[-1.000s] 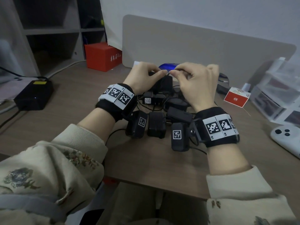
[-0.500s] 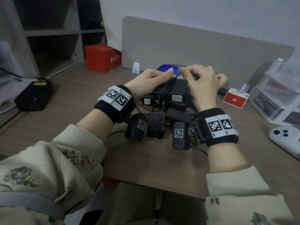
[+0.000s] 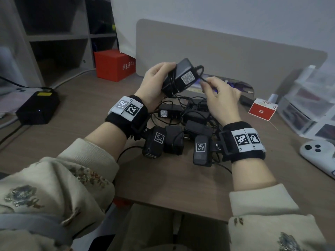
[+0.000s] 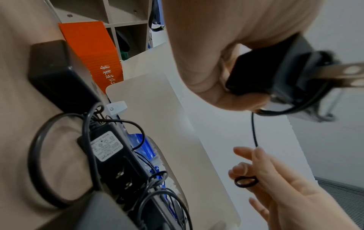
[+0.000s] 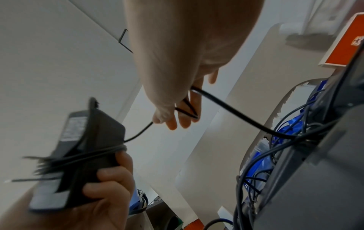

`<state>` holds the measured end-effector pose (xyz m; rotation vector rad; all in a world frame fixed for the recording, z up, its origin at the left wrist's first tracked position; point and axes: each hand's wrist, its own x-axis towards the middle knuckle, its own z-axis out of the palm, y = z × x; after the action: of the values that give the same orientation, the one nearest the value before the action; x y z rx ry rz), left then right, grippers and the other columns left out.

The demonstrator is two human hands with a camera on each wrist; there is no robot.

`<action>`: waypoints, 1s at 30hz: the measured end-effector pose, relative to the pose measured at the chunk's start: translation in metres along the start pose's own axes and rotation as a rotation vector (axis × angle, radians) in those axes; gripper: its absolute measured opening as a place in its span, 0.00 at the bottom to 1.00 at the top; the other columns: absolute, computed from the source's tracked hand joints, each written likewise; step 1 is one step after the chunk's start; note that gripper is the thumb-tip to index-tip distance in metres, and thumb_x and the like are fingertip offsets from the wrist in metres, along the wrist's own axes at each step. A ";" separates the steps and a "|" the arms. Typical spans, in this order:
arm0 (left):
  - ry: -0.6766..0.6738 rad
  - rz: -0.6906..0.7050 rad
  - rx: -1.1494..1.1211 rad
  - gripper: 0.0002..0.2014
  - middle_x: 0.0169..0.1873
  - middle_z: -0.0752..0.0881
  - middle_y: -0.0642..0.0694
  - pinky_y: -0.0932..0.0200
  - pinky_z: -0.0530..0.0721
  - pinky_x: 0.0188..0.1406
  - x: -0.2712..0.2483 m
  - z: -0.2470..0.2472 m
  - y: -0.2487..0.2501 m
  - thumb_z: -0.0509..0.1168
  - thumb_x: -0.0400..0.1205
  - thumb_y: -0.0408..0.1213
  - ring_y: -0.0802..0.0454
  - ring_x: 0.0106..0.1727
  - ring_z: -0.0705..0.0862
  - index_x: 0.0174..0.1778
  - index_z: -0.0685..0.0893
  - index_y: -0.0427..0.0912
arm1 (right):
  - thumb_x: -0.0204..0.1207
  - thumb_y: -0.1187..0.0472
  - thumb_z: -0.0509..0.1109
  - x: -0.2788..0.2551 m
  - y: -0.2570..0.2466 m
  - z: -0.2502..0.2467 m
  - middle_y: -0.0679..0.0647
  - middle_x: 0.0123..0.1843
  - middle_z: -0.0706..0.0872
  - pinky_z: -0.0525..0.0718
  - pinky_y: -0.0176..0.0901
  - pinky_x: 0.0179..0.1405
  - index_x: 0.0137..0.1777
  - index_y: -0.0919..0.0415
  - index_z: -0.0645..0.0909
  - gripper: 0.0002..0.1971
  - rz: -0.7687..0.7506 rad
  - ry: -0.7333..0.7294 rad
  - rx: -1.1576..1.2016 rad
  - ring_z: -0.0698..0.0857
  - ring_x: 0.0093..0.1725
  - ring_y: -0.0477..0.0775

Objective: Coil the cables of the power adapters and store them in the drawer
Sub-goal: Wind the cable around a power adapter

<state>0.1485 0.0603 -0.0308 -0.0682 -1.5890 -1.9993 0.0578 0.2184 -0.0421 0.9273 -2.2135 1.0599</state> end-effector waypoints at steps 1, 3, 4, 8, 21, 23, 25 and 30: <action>0.056 0.012 -0.006 0.06 0.37 0.83 0.44 0.62 0.79 0.23 0.001 -0.001 -0.001 0.60 0.87 0.34 0.51 0.33 0.83 0.51 0.80 0.35 | 0.84 0.50 0.64 0.000 0.000 0.001 0.42 0.39 0.83 0.72 0.53 0.63 0.53 0.48 0.85 0.09 -0.007 -0.013 0.041 0.79 0.44 0.48; 0.152 0.018 -0.021 0.06 0.41 0.83 0.43 0.61 0.78 0.23 0.004 -0.002 -0.003 0.61 0.86 0.34 0.49 0.35 0.84 0.56 0.79 0.37 | 0.81 0.54 0.69 -0.001 0.000 0.001 0.45 0.38 0.83 0.81 0.52 0.55 0.53 0.51 0.85 0.06 -0.030 -0.044 0.107 0.82 0.42 0.50; 0.191 0.022 -0.036 0.06 0.43 0.83 0.43 0.61 0.78 0.23 0.006 -0.003 -0.004 0.61 0.86 0.34 0.49 0.36 0.84 0.58 0.78 0.39 | 0.79 0.56 0.71 -0.001 0.000 0.001 0.46 0.39 0.83 0.81 0.47 0.50 0.52 0.52 0.85 0.05 -0.033 -0.079 0.101 0.82 0.41 0.49; 0.331 0.047 -0.082 0.08 0.45 0.85 0.44 0.60 0.79 0.28 0.010 -0.007 -0.001 0.58 0.87 0.34 0.49 0.35 0.84 0.57 0.79 0.47 | 0.76 0.66 0.72 -0.001 0.004 0.001 0.41 0.44 0.86 0.78 0.36 0.48 0.50 0.49 0.88 0.11 0.032 -0.204 0.038 0.80 0.38 0.35; 0.621 0.185 -0.068 0.10 0.52 0.87 0.37 0.45 0.89 0.44 0.015 -0.021 -0.002 0.58 0.87 0.40 0.40 0.50 0.87 0.48 0.85 0.48 | 0.81 0.47 0.68 -0.003 0.006 -0.004 0.47 0.59 0.86 0.62 0.59 0.70 0.49 0.43 0.87 0.07 0.141 -0.339 -0.364 0.72 0.71 0.57; 0.650 0.217 -0.081 0.11 0.47 0.87 0.39 0.50 0.86 0.40 0.014 -0.021 0.000 0.56 0.88 0.38 0.44 0.46 0.86 0.48 0.84 0.47 | 0.83 0.45 0.65 -0.002 0.007 -0.003 0.51 0.64 0.85 0.62 0.62 0.70 0.56 0.45 0.88 0.12 0.177 -0.261 -0.403 0.70 0.73 0.59; 0.659 0.234 -0.071 0.11 0.46 0.86 0.41 0.51 0.84 0.40 0.015 -0.021 0.001 0.55 0.88 0.37 0.46 0.45 0.85 0.49 0.84 0.47 | 0.84 0.45 0.62 -0.002 0.008 -0.005 0.53 0.68 0.81 0.64 0.63 0.70 0.64 0.47 0.86 0.16 0.229 -0.201 -0.421 0.68 0.74 0.60; 0.578 0.169 -0.001 0.11 0.55 0.87 0.36 0.40 0.90 0.51 0.012 -0.018 -0.001 0.59 0.85 0.42 0.38 0.55 0.88 0.51 0.86 0.46 | 0.84 0.52 0.63 -0.001 0.007 -0.005 0.54 0.73 0.73 0.68 0.57 0.69 0.75 0.52 0.75 0.20 0.123 -0.116 -0.336 0.66 0.74 0.60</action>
<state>0.1437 0.0396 -0.0328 0.3352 -1.1656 -1.6846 0.0543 0.2264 -0.0432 0.7273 -2.4721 0.6668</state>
